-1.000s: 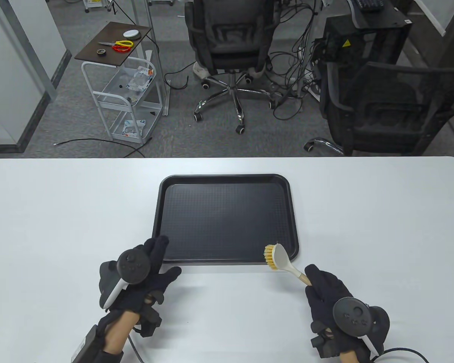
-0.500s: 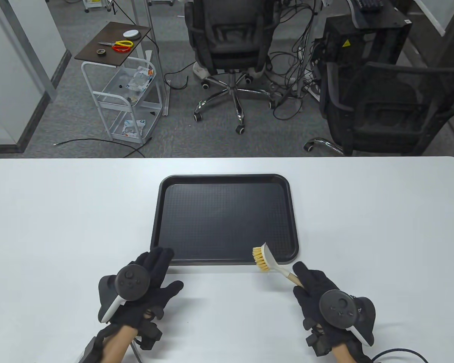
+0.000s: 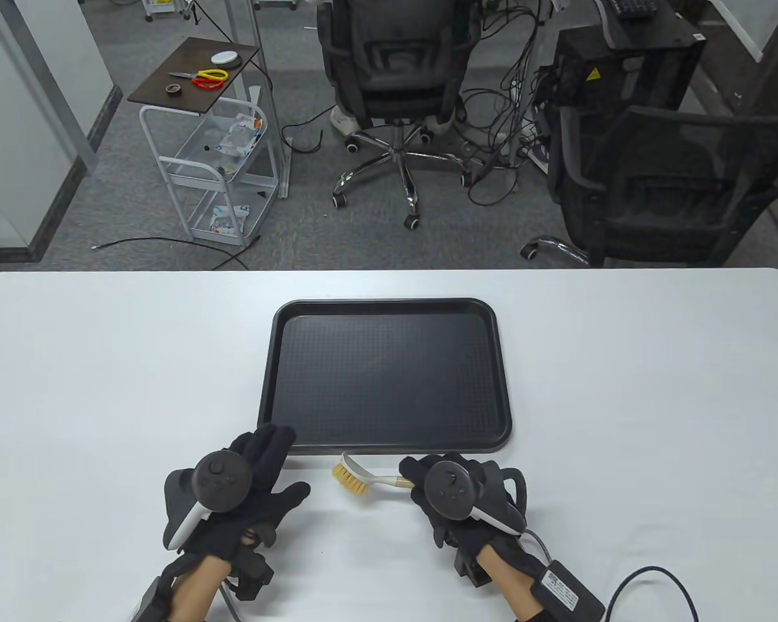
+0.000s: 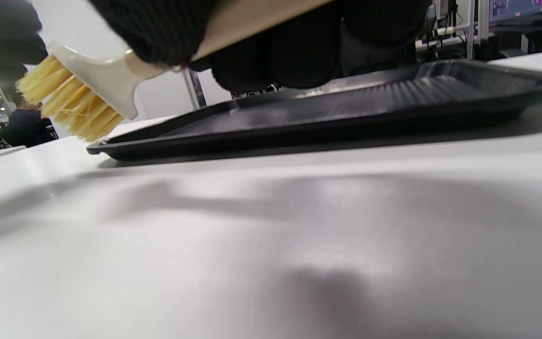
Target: Scrub the tray with pot brush
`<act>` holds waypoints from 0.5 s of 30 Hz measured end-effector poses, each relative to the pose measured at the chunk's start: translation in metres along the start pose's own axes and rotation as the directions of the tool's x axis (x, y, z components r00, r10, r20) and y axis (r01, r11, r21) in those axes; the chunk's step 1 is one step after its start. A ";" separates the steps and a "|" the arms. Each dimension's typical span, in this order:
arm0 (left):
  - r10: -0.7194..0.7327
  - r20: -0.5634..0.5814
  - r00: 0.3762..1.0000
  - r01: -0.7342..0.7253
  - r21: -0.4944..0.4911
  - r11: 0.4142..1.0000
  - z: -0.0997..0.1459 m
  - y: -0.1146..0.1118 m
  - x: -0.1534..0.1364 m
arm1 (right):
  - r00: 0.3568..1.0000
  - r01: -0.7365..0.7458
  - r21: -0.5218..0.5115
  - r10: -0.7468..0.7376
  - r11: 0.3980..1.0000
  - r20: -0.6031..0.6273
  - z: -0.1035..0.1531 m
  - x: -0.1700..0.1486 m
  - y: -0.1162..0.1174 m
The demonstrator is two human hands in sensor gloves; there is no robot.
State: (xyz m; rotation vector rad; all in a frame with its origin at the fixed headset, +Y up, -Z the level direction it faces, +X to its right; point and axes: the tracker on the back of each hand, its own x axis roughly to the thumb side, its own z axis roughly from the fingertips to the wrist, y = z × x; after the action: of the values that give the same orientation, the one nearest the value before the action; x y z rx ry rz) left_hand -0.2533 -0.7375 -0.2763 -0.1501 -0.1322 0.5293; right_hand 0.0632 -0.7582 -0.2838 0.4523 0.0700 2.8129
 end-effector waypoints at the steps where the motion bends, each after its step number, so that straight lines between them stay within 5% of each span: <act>1: -0.002 0.000 1.000 0.002 -0.001 1.000 0.000 0.000 0.000 | 1.000 -0.003 0.017 0.003 1.000 -0.003 -0.003 0.001 0.004; 15: -0.009 0.022 1.000 0.009 -0.020 1.000 0.000 -0.001 0.001 | 0.985 -0.172 0.046 0.173 0.984 -0.025 -0.013 0.001 0.031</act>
State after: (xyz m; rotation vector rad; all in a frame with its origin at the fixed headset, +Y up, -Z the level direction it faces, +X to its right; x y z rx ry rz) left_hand -0.2524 -0.7377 -0.2757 -0.1630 -0.1594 0.5212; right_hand 0.0493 -0.7872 -0.2930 0.4476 0.1039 2.9937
